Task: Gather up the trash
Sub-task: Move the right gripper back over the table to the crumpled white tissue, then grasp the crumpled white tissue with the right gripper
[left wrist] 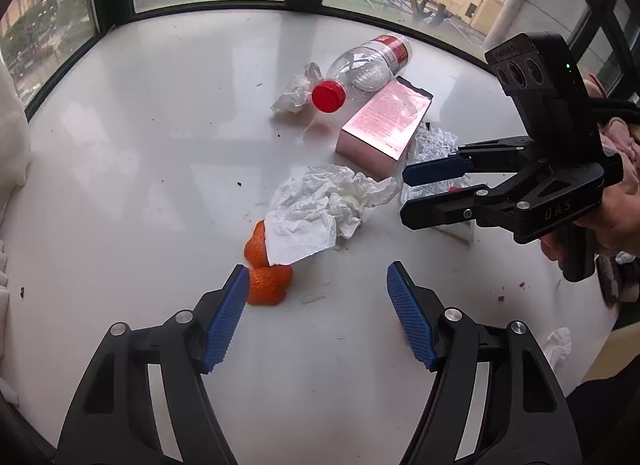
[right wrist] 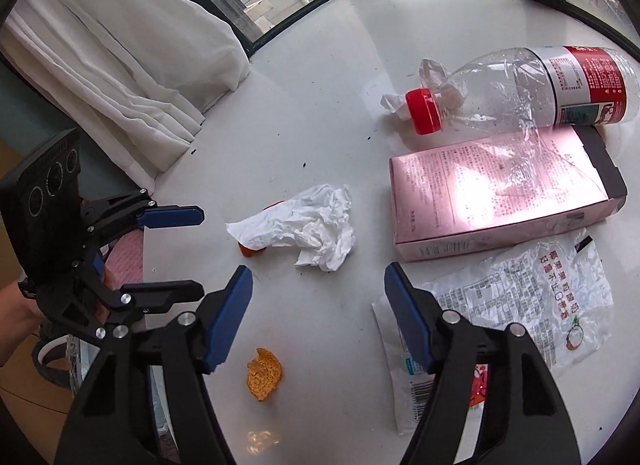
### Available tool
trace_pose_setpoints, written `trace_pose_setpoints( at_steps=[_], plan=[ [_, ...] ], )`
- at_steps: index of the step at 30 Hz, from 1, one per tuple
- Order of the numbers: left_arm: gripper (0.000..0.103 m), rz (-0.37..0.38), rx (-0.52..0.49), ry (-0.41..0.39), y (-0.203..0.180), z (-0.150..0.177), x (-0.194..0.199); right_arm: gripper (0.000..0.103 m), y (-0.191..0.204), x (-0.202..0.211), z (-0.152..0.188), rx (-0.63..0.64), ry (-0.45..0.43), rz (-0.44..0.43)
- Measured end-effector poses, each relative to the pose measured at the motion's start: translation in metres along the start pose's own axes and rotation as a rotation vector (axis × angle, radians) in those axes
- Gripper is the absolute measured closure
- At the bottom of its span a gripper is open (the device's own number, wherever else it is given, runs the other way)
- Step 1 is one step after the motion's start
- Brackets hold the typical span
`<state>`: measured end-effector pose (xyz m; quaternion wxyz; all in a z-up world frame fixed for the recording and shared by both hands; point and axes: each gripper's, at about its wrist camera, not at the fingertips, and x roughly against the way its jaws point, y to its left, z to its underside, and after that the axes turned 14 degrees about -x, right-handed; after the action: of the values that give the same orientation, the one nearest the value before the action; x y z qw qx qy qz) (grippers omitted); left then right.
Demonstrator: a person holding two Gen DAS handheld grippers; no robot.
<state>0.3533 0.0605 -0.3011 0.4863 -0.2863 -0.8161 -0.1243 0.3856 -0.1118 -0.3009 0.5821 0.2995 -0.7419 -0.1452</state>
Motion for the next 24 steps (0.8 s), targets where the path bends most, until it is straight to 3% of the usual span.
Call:
trace_pose_setpoints(
  at_steps=[2,12,17,19,24],
  plan=[
    [0.044,0.018,0.015,-0.003,0.005,0.0,-0.007,0.042,-0.001,-0.003,-0.002,0.0,0.002,-0.003],
    [0.05,0.053,0.022,-0.026,0.014,-0.007,-0.022,0.061,-0.007,-0.019,-0.01,-0.022,0.01,-0.014],
    [0.069,0.062,0.025,-0.024,0.018,-0.009,-0.026,0.067,-0.003,-0.027,-0.013,-0.017,0.011,-0.014],
    [0.074,0.059,0.024,-0.026,0.018,-0.01,-0.027,0.077,-0.004,-0.028,-0.014,-0.019,0.013,-0.014],
    [0.099,0.041,0.022,-0.027,0.018,-0.017,-0.034,0.089,-0.002,-0.032,-0.017,-0.018,0.019,-0.013]
  ],
)
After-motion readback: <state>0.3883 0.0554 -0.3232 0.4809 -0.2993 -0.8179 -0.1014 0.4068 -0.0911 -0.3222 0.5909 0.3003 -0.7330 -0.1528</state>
